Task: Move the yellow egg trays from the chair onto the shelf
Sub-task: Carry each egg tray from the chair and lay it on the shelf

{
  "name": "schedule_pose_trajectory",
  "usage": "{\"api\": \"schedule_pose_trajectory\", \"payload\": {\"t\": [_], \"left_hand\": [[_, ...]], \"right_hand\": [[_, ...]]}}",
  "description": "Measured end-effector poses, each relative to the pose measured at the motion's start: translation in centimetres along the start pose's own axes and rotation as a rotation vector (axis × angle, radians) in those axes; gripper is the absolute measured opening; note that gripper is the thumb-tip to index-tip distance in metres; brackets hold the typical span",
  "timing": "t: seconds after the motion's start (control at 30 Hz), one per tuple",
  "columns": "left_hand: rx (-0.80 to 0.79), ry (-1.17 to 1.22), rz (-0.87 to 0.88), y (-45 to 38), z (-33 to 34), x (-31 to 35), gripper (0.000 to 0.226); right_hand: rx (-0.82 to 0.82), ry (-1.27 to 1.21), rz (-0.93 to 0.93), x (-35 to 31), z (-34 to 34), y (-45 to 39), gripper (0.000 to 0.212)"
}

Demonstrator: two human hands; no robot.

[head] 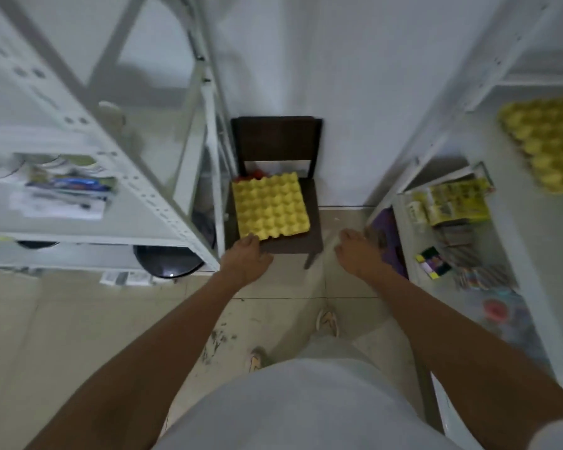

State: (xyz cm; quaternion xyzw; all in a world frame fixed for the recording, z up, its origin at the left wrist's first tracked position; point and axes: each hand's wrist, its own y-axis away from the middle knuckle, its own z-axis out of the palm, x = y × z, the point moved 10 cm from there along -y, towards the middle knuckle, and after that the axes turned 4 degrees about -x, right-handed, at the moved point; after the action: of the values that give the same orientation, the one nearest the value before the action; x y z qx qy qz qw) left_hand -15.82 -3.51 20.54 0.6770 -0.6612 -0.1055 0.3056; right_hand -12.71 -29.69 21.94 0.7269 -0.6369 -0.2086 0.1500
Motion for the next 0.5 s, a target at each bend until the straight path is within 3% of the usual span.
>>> {"api": "schedule_pose_trajectory", "payload": {"t": [0.17,0.23,0.33,0.5], "left_hand": [[0.012,0.075,-0.031,1.8,2.3,-4.1,0.067],[0.015,0.131,-0.053,1.7,3.0,-4.6,0.065],[-0.041,0.107,-0.046,0.7,4.6,-4.5,0.066],[-0.07,0.101,-0.092,-3.3,5.1,-4.6,0.07]], "right_hand": [[-0.063,-0.073,-0.107,-7.6,2.3,-0.5,0.041],[-0.1,-0.13,-0.025,-8.1,2.7,-0.9,0.042],[-0.098,-0.041,-0.064,-8.9,3.1,-2.7,0.048],[-0.155,-0.156,-0.007,-6.3,3.7,-7.8,0.045]]}}
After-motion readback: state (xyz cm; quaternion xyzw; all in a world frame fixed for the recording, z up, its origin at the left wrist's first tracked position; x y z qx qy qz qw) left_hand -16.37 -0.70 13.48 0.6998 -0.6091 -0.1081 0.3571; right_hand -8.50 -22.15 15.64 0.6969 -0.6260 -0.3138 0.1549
